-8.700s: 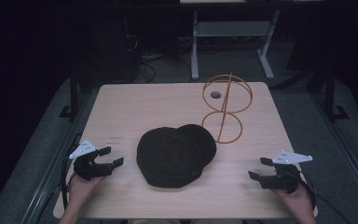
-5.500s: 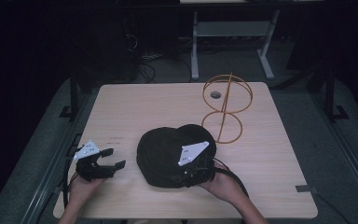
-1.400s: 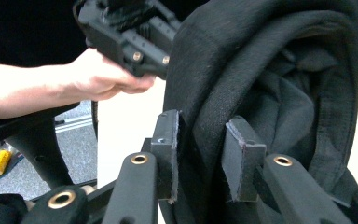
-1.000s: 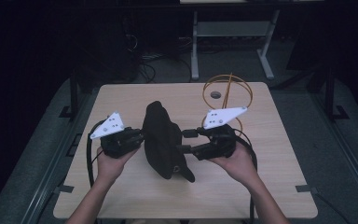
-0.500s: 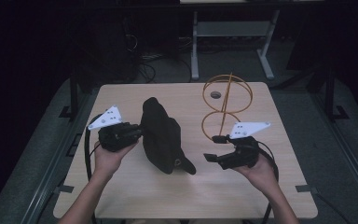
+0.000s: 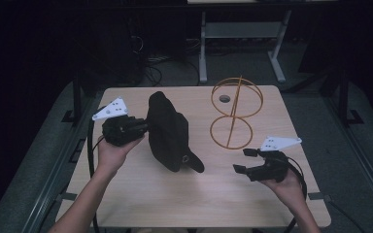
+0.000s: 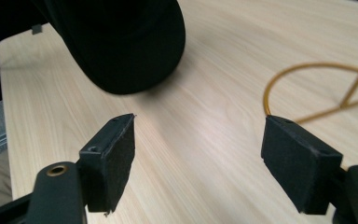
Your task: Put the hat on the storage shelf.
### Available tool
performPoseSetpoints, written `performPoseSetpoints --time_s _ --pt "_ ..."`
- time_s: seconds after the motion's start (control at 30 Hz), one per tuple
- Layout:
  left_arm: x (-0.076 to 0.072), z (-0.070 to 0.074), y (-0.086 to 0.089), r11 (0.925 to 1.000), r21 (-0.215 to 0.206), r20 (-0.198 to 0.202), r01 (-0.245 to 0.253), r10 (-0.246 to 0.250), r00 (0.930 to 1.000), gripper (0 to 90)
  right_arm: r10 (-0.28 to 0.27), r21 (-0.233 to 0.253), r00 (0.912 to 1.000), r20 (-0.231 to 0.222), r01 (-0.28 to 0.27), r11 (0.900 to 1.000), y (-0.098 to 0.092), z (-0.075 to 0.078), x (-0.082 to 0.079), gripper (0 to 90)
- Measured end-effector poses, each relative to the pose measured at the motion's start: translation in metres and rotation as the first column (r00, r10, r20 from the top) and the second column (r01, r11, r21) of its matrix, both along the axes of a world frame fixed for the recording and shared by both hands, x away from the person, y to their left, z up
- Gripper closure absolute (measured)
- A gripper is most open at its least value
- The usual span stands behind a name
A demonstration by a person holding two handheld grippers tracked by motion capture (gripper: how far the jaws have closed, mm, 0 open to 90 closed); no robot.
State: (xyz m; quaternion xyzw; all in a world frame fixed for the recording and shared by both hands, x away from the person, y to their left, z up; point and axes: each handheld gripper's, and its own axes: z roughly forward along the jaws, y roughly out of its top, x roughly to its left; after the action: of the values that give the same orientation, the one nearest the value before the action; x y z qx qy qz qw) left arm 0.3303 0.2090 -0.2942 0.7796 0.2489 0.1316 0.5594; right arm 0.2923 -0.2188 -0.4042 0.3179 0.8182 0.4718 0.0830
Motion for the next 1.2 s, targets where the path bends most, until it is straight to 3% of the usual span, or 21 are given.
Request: performPoseSetpoints --time_s 0.17,0.37,0.6,0.8,1.2 --pt "0.006 0.006 -0.002 1.0000 -0.002 -0.006 0.002 -0.002 1.0000 86.6 -0.014 -0.026 0.9996 -0.023 0.014 1.000 -0.009 -0.011 -0.002 25.3" --pt "0.016 0.014 -0.007 0.9999 -0.010 -0.017 0.009 -0.009 0.9998 86.6 -0.041 -0.039 0.9992 0.001 0.041 0.998 -0.021 -0.015 -0.002 25.4" --pt "0.031 0.026 -0.017 0.9997 -0.003 -0.022 0.025 -0.025 0.9994 86.6 -0.073 -0.014 0.9973 -0.001 0.073 0.997 -0.036 -0.019 -0.001 24.7" --pt "0.043 0.036 -0.028 0.9992 -0.005 -0.021 0.039 -0.039 0.9990 86.6 -0.085 -0.036 0.9963 0.002 0.085 0.996 -0.042 -0.021 -0.002 23.2" --pt "0.064 0.052 -0.054 0.9971 -0.005 -0.020 0.075 -0.075 0.9969 86.6 -0.104 -0.009 0.9945 0.004 0.104 0.994 -0.052 -0.021 0.000 22.2"
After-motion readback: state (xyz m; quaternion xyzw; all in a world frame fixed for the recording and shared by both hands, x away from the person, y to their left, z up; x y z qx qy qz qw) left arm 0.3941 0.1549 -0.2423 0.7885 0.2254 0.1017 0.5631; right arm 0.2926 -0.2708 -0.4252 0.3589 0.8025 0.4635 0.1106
